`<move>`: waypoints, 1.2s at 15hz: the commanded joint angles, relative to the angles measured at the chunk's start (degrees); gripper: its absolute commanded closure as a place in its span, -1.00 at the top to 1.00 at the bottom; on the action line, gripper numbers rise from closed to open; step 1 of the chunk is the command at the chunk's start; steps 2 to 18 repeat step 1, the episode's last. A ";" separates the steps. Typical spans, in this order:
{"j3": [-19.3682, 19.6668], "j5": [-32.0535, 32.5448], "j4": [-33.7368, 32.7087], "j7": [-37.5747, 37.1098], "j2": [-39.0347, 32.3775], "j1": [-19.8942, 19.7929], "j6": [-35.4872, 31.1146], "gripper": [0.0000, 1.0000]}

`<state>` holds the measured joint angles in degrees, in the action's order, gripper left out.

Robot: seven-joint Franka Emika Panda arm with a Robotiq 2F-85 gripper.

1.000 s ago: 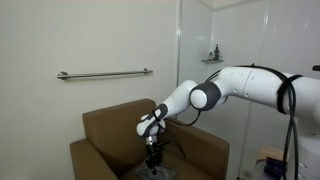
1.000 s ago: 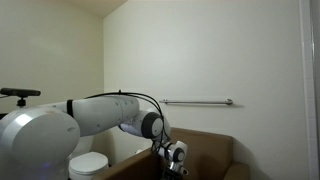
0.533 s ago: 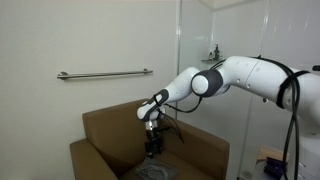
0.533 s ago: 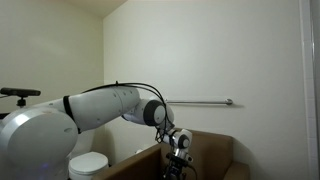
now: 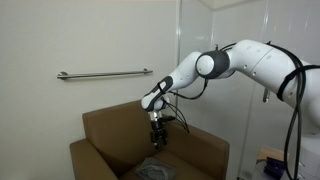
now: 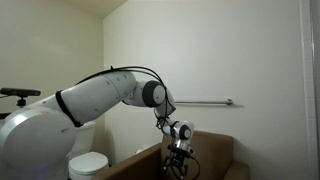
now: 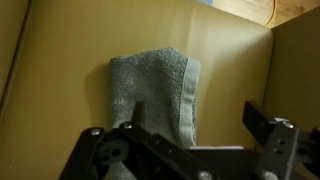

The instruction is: Wipe the couch with the cloth

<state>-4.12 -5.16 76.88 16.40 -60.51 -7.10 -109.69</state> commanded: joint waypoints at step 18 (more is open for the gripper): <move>0.02 0.00 0.28 0.02 0.18 -0.10 0.16 1.00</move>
